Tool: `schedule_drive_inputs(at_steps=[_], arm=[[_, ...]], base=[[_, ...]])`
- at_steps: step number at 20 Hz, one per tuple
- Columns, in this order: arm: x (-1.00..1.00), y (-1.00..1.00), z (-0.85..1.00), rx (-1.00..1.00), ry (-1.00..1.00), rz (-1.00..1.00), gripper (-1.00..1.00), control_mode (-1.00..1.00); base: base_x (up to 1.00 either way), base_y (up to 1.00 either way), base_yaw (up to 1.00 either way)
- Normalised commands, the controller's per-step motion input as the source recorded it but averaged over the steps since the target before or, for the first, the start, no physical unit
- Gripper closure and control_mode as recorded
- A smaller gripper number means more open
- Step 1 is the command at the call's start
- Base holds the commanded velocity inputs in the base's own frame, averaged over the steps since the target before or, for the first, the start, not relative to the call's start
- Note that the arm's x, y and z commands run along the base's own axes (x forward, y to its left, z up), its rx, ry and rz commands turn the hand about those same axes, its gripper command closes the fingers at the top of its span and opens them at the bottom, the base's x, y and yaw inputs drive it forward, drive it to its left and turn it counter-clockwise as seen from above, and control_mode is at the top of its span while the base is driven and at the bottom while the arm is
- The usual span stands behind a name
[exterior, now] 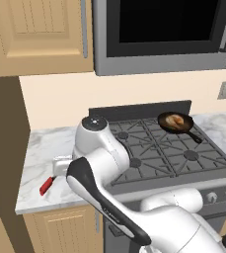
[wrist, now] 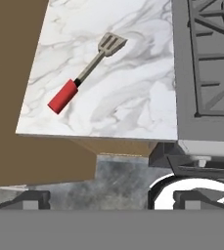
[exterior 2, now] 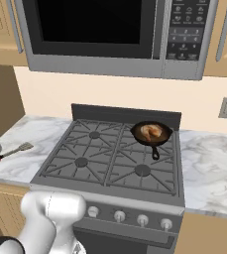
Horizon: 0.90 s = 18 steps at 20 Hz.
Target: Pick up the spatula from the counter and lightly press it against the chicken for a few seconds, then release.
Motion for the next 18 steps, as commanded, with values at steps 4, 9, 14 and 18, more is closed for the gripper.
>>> schedule_drive_inputs(at_steps=[4, 9, 14, 18], arm=[[0.21, 0.19, 0.0, 0.0, 0.0, 0.0, -1.0, -1.0], [0.2, 0.21, -0.04, 0.0, 0.0, 0.0, -1.0, -1.0], [0.22, 0.19, -0.24, 0.0, 0.01, 0.0, -1.0, -1.0], [0.24, 0.17, -0.31, 0.0, 0.02, 0.0, -1.0, -1.0]], base=[[0.0, 0.0, 0.0], [0.0, 0.0, 0.0], [0.0, 0.0, 0.0], [0.0, 0.0, 0.0]])
